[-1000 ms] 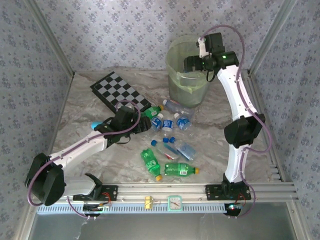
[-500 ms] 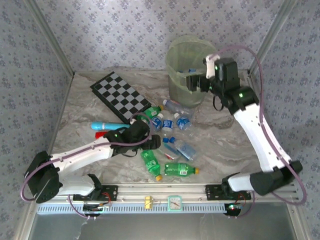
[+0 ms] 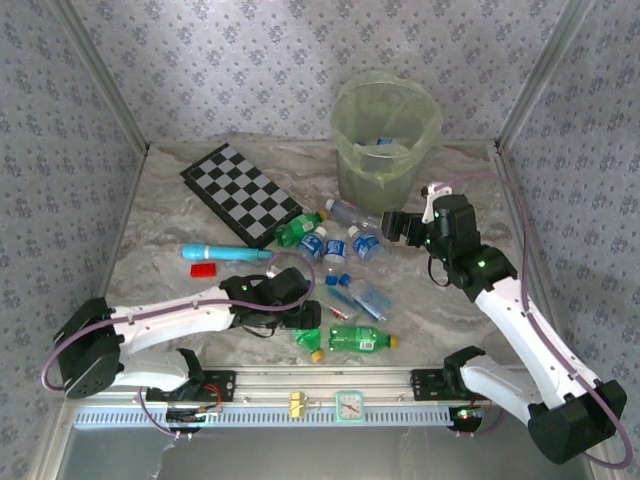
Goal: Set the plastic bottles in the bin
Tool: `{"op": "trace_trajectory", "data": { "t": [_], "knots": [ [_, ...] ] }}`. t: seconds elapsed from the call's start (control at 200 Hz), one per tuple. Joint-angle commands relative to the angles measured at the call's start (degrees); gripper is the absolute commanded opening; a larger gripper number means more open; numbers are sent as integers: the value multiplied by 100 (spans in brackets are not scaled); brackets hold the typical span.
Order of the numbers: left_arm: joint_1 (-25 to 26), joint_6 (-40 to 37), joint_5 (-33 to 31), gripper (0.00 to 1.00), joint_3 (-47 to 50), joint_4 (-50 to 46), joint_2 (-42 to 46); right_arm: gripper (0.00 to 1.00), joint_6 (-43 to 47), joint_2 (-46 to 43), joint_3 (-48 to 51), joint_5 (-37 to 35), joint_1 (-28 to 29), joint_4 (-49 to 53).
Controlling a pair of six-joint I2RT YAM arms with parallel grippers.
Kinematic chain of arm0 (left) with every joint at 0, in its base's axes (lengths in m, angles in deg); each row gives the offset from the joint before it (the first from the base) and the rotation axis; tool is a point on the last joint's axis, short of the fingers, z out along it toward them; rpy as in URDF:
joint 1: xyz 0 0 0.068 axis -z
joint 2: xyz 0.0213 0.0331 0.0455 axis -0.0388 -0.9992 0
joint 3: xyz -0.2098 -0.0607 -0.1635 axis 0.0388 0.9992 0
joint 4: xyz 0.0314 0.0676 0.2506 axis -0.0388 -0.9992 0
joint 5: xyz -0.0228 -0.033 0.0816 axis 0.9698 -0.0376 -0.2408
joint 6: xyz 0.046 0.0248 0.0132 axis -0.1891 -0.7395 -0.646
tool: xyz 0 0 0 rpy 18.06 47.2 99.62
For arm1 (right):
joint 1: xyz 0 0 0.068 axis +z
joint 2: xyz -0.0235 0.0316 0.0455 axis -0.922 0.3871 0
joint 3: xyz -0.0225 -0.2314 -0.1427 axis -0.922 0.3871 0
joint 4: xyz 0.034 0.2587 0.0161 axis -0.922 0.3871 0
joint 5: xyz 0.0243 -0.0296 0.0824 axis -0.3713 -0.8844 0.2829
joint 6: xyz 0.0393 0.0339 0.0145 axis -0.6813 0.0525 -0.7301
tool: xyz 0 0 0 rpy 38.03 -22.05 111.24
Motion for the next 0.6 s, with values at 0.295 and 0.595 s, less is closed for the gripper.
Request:
{"op": "trace_trajectory", "data": {
  "t": [0.295, 0.595],
  "knots": [
    [113, 45, 84, 100, -97, -164, -807, 100, -126, 444, -178, 20, 294, -590],
    [105, 106, -465, 96, 175, -427, -745, 100, -76, 557, -192, -75, 313, -625]
  ]
}}
